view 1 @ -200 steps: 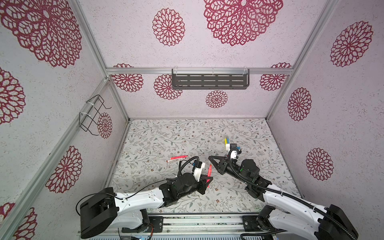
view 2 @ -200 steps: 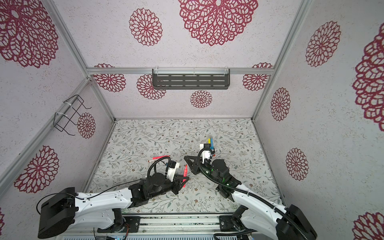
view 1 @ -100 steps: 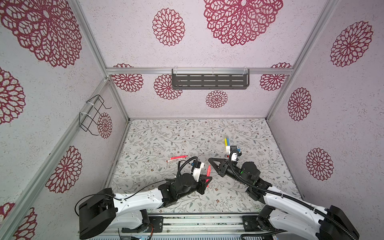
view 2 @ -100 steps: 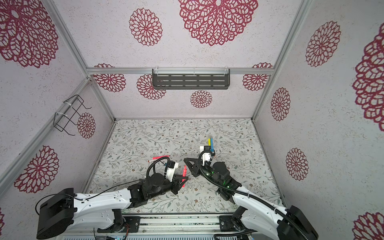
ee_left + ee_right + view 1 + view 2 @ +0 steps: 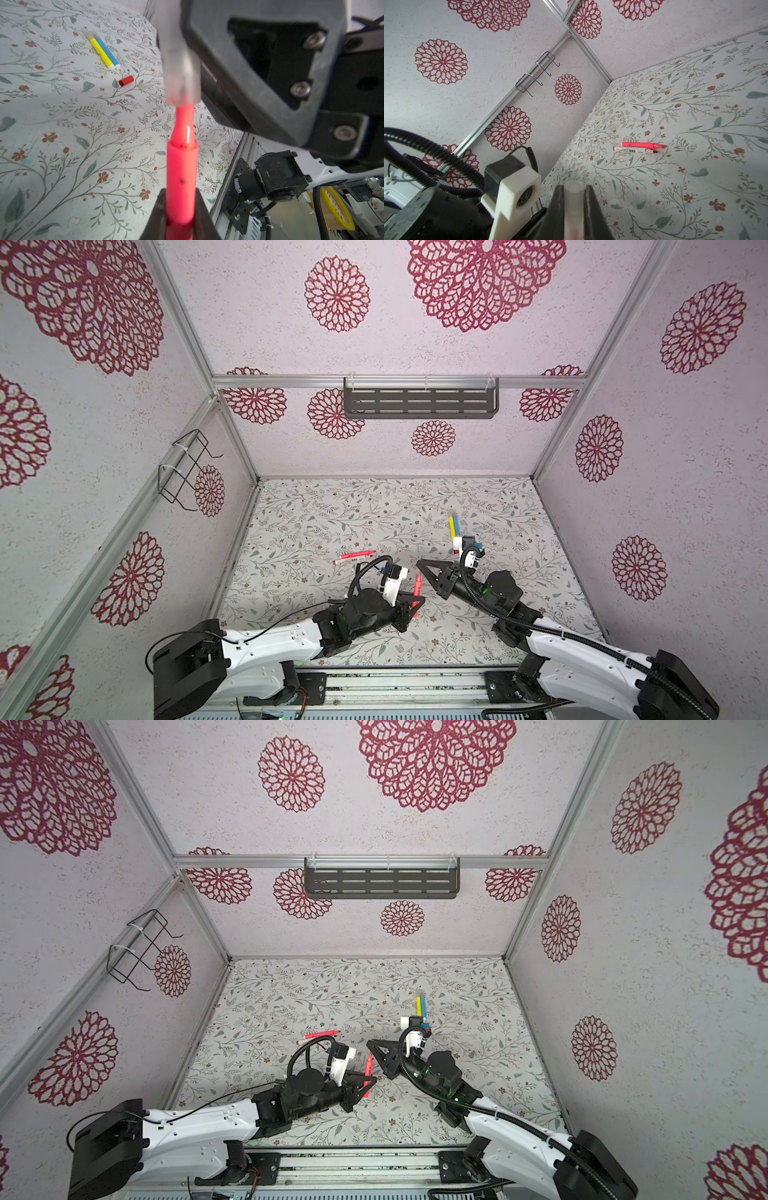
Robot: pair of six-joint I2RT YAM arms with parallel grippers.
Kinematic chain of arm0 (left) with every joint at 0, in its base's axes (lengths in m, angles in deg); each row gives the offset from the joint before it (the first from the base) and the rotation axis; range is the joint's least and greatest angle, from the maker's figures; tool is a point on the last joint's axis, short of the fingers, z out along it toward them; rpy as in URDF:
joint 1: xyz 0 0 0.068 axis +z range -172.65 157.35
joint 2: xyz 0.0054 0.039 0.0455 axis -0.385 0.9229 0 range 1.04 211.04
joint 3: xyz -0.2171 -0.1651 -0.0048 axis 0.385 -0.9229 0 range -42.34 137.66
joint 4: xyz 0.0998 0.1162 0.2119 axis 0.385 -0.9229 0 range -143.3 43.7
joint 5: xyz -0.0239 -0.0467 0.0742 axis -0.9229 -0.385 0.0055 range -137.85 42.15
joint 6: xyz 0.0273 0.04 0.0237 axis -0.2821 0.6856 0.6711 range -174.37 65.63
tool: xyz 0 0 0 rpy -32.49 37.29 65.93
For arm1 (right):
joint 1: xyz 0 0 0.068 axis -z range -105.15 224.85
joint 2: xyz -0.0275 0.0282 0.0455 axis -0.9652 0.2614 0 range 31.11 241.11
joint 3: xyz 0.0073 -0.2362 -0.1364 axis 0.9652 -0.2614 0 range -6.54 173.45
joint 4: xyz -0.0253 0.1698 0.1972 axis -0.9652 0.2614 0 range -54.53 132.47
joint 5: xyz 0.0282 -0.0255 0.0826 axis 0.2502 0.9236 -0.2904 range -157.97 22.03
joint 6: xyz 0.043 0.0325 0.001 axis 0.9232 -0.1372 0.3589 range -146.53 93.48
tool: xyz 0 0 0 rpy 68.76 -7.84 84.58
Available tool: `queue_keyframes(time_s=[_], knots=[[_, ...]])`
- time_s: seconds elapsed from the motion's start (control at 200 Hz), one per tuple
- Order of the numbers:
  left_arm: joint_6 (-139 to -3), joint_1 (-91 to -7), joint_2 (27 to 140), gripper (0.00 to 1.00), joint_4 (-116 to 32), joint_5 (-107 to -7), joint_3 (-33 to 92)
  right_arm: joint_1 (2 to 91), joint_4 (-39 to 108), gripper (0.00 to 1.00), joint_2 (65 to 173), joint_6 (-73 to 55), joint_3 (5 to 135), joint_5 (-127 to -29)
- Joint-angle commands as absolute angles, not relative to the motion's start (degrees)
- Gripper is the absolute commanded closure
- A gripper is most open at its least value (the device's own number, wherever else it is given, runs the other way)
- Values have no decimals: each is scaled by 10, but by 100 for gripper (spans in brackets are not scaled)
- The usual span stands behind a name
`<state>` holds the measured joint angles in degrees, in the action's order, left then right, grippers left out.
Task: Insert the pens into the pen caps
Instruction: 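Lower the clear cap with the right gripper onto the left-held highlighter tip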
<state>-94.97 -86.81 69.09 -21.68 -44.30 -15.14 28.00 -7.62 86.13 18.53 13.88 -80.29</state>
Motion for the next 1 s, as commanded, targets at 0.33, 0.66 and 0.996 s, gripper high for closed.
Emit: queue_keyframes(time_s=[0.33, 0.66, 0.996], knots=[[-957, -855, 676, 100, -146, -445, -150, 267, -115, 74, 840, 169, 124, -837], [-959, -853, 667, 100, -147, -453, -158, 285, 112, 35, 729, 91, 208, -772], [-959, -853, 666, 100, -145, -477, -155, 307, 305, 45, 832, 22, 380, -812]])
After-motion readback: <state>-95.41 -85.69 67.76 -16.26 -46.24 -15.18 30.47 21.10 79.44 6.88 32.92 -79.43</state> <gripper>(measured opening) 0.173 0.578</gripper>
